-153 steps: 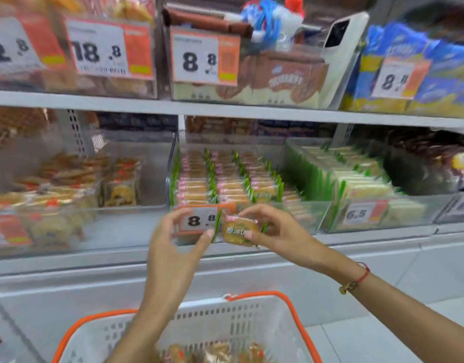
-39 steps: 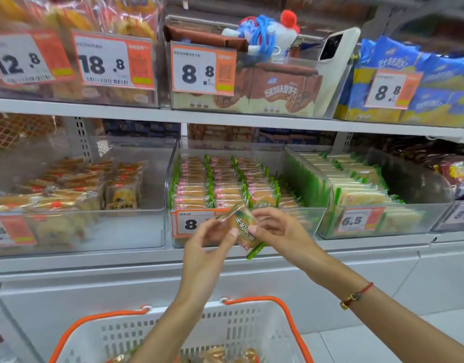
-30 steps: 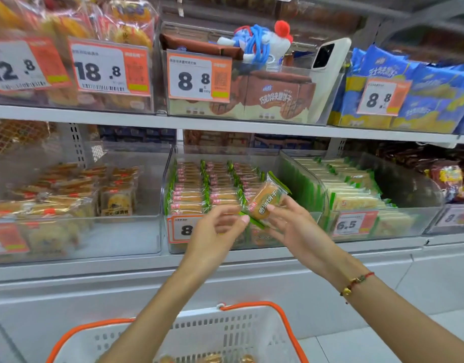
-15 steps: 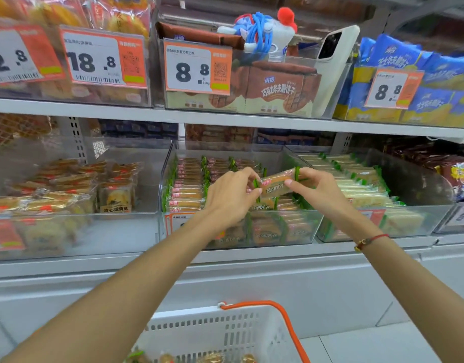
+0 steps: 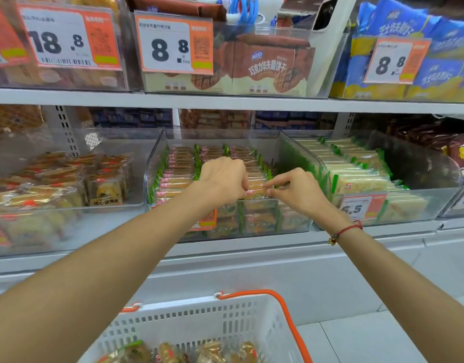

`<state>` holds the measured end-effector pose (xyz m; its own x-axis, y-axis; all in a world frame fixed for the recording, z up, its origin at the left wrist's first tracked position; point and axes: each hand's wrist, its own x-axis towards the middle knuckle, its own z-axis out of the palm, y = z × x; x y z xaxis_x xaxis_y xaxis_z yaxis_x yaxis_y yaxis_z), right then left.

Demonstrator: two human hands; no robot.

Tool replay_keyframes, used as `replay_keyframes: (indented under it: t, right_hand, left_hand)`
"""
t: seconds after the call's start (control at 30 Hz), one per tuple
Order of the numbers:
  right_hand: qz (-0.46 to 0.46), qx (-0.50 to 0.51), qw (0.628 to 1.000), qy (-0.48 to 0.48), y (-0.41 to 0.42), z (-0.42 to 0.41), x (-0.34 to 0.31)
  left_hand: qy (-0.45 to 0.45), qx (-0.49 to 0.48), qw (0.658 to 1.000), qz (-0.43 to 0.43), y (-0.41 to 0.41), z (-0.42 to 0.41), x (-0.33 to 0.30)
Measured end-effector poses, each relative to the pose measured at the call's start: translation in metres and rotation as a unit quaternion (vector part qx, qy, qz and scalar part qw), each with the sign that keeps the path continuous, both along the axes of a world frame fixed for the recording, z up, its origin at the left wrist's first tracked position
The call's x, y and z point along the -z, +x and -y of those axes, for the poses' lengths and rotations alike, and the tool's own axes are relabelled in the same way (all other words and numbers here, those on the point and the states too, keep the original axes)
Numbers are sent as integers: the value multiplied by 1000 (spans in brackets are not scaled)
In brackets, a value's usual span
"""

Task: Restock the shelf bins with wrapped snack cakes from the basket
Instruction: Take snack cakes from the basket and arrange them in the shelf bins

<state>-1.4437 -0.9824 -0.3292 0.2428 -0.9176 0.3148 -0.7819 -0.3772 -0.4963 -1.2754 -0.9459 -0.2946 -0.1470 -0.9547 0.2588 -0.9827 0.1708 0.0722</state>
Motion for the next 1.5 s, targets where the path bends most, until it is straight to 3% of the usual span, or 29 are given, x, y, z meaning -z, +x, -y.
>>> replay_keyframes:
  t: [0.2,0.37,0.43,0.53,0.63,0.7,0.77,0.9,0.97,1.07,1.13,1.23,1.3,1.37,1.5]
  right_hand:
    - [-5,-17,1000,-4,-7,-4,2]
    - [38,-33,981,-186,-7,-36,2]
    - [51,-62,976,-200,-10,-52,11]
    - [49,-82,986,-134,-9,-65,44]
    - [8,-103,995,-5,0,-75,88]
    - [-94,-126,984,87,5,-83,117]
    - [-222,-155,946,177,10,-91,146]
    - [-352,-191,847,350,19,-112,208]
    - [-370,-181,826,385,20,-127,238]
    - [-385,-211,838,323,16,-152,277]
    - [-420,-293,826,235,14,-163,298]
    - [-504,-357,768,169,12,-180,313]
    - [-587,-361,702,179,6,-186,323]
    - [-631,-343,664,210,3,-190,325]
    - [-582,-343,695,247,11,-185,317]
  left_hand:
    - [9,8,1000,2,-2,-4,-3]
    - [-106,13,985,-132,9,-52,11]
    - [-155,10,969,-194,16,-79,27]
    - [-132,-11,958,-253,32,-112,62]
    - [-63,-59,947,-308,47,-135,109]
    - [-21,-88,944,-317,54,-146,144]
    - [35,-110,940,-320,61,-155,182]
    - [167,-145,937,-272,73,-172,250]
    - [223,-139,941,-214,80,-184,280]
    - [308,-89,941,-106,89,-208,330]
    - [375,-36,923,-81,95,-225,358]
    - [448,2,892,-64,95,-248,387]
    - [470,8,882,-41,92,-257,398]
    - [476,14,879,-22,87,-259,401]
    - [480,28,877,3,85,-259,400]
